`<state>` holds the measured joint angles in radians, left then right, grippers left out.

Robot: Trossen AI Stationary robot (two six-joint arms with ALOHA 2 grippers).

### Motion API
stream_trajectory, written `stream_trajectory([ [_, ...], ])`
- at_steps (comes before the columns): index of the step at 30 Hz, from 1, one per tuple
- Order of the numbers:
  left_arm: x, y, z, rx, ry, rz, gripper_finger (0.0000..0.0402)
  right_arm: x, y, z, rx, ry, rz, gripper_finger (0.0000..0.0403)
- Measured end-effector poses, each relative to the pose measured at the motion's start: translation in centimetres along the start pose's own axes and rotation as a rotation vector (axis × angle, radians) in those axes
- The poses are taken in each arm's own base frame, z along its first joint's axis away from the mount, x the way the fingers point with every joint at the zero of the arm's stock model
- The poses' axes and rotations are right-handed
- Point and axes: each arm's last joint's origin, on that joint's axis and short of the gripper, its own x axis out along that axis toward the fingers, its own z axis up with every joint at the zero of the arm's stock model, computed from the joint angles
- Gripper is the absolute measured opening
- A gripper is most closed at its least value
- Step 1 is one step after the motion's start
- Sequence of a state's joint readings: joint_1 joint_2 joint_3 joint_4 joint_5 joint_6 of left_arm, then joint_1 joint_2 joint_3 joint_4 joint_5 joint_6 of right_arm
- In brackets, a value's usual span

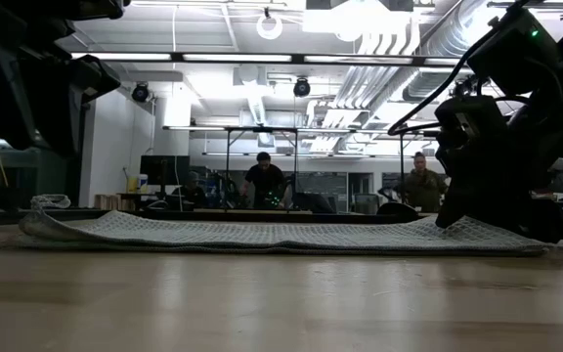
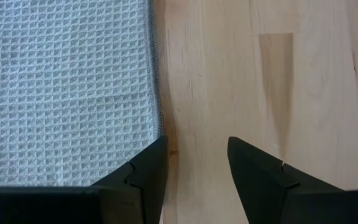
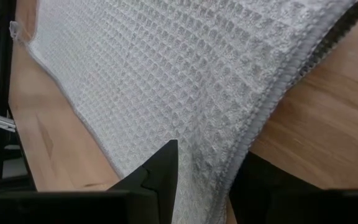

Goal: Fold microfiber towels
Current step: Fold the gray microfiber cloth

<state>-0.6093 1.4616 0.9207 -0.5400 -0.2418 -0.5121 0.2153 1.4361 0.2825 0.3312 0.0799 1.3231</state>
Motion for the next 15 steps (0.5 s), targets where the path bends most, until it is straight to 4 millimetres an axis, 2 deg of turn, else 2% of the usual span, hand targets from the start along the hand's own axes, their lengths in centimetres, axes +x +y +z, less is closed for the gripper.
stream_trajectory([
  [8,0.0,0.0,0.0,0.0,0.0,-0.001,0.0164,0.0,-0.14,-0.03,0.001,-0.001,-0.015,0.011],
  [15,0.0,0.0,0.0,0.0,0.001,-0.001,0.0164,-0.25,-0.13,-0.06,-0.025,0.017,-0.014,0.0055],
])
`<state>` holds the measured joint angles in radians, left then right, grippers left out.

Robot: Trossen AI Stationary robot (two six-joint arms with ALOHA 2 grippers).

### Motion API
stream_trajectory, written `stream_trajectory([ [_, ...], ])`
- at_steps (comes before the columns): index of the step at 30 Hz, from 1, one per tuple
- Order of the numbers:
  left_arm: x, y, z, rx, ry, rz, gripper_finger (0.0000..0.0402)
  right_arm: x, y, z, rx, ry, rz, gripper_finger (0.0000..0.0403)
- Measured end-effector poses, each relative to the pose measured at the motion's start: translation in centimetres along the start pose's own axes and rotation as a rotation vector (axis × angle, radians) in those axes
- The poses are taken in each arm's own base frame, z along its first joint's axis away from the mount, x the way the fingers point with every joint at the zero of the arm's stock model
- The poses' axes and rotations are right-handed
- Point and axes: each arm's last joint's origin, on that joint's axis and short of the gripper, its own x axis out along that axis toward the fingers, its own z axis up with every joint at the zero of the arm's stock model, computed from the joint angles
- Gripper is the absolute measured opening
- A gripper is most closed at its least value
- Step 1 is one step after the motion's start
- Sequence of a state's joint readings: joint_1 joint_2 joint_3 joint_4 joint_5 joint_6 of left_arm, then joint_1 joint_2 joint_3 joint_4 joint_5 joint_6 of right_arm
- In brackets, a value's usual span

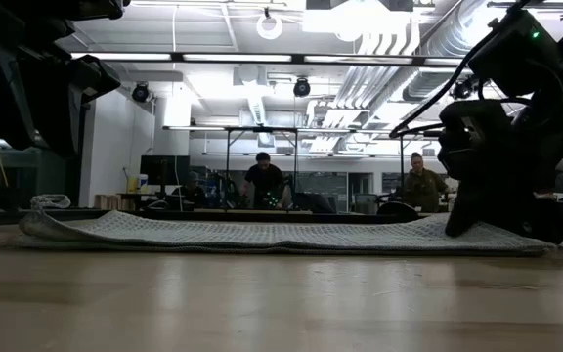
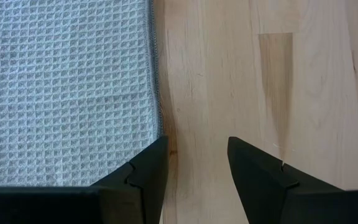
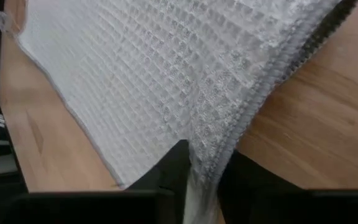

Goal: Fold microfiber towels
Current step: Fold the gray microfiber cloth

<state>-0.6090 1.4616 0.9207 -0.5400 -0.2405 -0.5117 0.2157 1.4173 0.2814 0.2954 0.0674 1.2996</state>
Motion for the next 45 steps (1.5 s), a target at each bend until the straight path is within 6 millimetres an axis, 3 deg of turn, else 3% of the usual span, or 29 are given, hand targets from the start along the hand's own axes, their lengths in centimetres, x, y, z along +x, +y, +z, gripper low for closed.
stream_trajectory([
  [5,0.0,0.0,0.0,-0.002,0.001,0.0,0.0164,-1.1,0.1,0.1,-0.031,0.007,0.0,0.001],
  [13,0.0,0.0,0.1,-0.011,-0.006,-0.007,0.0164,-2.6,-0.3,0.2,-0.034,-0.017,-0.054,0.0006],
  [22,0.0,-0.1,0.1,-0.013,-0.01,-0.011,0.0164,-2.7,-0.2,0.3,-0.043,-0.046,-0.065,0.0006],
  [26,0.0,-0.1,0.1,-0.013,-0.01,-0.012,0.0164,-2.9,0.8,0.6,-0.07,-0.055,-0.054,0.0005],
  [37,0.0,-0.1,0.1,-0.015,-0.01,-0.012,0.0164,-5.1,4.3,2.3,-0.209,-0.078,-0.292,0.0005],
  [45,0.0,-0.1,0.1,-0.02,-0.01,-0.012,0.0164,-5.1,4.2,3.5,-0.239,-0.083,-0.321,0.0005],
])
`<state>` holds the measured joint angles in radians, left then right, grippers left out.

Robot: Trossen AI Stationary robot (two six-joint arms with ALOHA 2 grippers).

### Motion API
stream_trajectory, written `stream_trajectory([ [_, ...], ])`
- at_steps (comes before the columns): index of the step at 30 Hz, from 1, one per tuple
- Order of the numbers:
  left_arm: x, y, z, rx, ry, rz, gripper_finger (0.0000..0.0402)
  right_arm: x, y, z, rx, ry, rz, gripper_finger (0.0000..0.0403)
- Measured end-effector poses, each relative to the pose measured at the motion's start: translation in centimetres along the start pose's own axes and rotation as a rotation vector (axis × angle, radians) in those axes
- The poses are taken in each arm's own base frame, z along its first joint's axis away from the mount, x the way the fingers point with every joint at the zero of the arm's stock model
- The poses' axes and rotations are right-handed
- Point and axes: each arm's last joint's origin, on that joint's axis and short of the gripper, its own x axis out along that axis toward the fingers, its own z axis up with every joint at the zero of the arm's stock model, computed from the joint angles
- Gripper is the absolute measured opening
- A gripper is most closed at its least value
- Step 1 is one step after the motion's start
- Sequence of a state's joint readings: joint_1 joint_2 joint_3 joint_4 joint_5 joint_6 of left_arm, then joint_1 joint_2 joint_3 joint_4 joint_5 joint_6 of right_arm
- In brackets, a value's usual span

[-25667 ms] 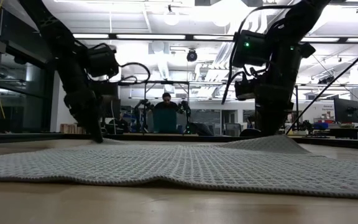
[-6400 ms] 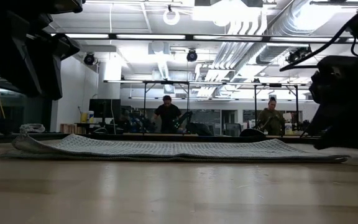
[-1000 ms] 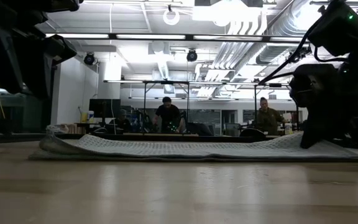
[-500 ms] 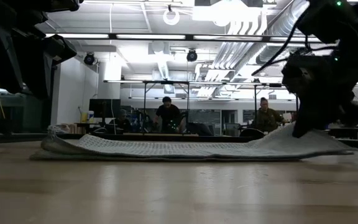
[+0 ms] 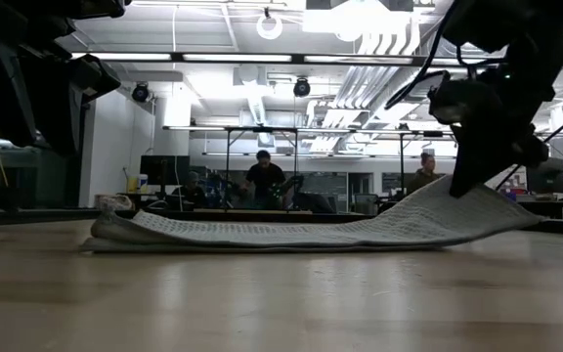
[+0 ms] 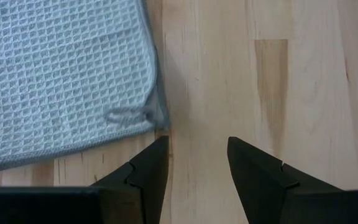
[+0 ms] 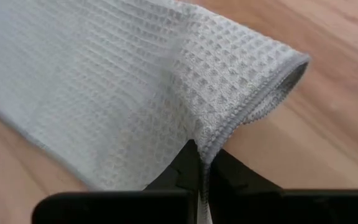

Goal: Fold microfiber towels
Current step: Fold the gray microfiber cloth

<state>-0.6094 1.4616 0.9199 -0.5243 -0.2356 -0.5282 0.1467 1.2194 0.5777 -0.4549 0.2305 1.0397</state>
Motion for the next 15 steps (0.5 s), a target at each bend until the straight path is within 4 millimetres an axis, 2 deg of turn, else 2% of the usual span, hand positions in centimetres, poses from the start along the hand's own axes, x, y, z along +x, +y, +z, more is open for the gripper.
stream_trajectory([
  [8,0.0,0.0,0.0,-0.001,-0.001,-0.001,0.0164,0.4,-1.3,1.5,-0.045,-0.007,-0.06,0.0004],
  [15,0.0,0.0,0.1,-0.002,-0.006,-0.002,0.0164,1.8,-2.2,3.3,-0.112,-0.007,-0.063,0.0004],
])
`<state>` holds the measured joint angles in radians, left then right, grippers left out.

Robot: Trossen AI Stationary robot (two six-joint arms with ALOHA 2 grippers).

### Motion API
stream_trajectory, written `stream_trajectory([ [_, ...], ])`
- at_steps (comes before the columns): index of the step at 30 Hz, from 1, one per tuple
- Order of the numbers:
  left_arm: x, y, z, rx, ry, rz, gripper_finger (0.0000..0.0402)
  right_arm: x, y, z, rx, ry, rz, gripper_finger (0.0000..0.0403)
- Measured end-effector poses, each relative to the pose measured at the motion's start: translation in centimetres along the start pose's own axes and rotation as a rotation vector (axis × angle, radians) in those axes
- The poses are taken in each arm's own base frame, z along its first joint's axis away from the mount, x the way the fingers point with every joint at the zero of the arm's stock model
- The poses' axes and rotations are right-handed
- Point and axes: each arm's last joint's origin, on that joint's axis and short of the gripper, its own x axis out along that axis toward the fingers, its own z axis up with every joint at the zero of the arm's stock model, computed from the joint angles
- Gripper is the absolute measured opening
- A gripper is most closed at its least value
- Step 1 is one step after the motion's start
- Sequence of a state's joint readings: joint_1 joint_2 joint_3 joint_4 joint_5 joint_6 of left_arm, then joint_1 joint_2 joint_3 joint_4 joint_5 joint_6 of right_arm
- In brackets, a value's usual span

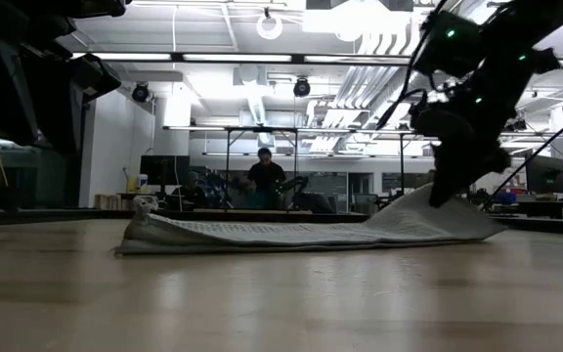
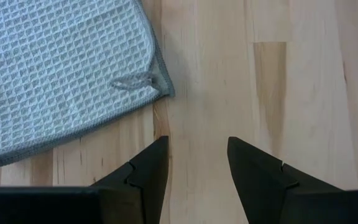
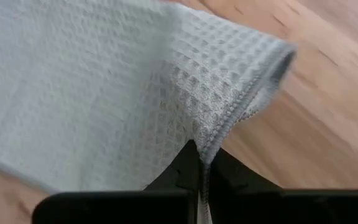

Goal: Fold microfiber towels
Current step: Fold the gray microfiber cloth

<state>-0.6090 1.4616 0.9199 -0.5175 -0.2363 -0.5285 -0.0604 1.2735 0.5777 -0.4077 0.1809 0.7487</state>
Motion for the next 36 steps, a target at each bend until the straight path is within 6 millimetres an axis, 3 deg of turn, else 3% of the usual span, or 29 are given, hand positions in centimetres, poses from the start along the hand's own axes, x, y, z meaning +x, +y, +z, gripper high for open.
stream_trajectory([
  [12,0.0,0.0,0.1,0.0,-0.009,0.007,0.0164,2.2,0.2,4.1,-0.147,-0.049,-0.064,0.0004],
  [23,0.0,0.1,0.2,-0.004,-0.042,0.045,0.0164,1.7,0.1,8.0,-0.185,-0.14,-0.125,0.0004],
  [36,-0.1,-0.2,0.8,0.005,-0.105,0.025,0.0164,1.1,-0.1,9.6,-0.251,-0.15,-0.078,0.0004],
])
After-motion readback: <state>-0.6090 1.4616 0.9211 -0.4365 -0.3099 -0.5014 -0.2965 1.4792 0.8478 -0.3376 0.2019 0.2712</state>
